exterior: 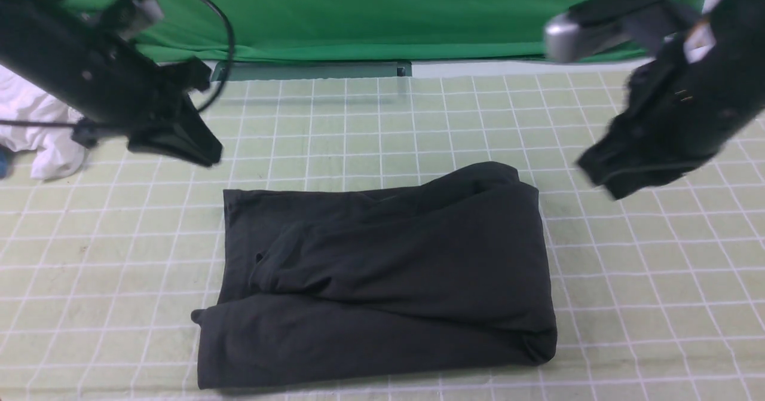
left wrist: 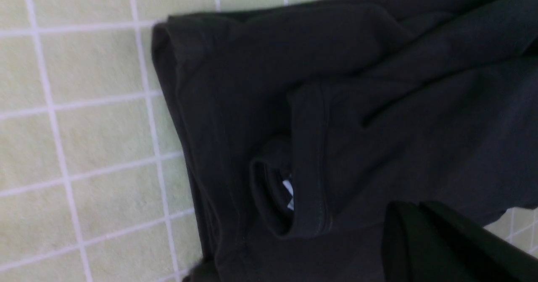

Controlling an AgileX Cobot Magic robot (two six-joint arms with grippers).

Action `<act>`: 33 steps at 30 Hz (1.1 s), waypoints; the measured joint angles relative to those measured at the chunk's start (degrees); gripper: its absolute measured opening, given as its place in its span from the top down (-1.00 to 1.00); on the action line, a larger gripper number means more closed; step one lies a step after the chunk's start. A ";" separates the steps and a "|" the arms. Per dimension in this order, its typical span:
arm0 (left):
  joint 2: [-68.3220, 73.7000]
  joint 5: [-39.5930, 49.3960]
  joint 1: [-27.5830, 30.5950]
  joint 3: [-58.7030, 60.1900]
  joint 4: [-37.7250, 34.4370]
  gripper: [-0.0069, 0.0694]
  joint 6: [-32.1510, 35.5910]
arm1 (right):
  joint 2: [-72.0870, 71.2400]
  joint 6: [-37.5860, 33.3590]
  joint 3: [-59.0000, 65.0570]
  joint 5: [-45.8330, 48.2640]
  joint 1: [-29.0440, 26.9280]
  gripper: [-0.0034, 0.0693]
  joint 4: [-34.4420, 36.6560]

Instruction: Fold a long-sleeved shirt over a green coffee tablecloth.

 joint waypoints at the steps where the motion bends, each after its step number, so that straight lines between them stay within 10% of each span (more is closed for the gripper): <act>1: -0.12 0.00 -0.85 1.21 0.16 0.78 -0.07 | -1.33 -0.70 0.68 0.08 -0.65 0.91 -0.25; 19: -22.58 -15.12 -13.37 20.54 4.67 0.78 -7.09 | -43.60 -3.26 11.25 -1.72 -4.54 0.92 -5.45; 33: -38.54 -27.57 -13.44 32.37 8.50 0.78 -7.82 | -72.31 -11.47 51.88 -45.91 -4.54 0.92 6.92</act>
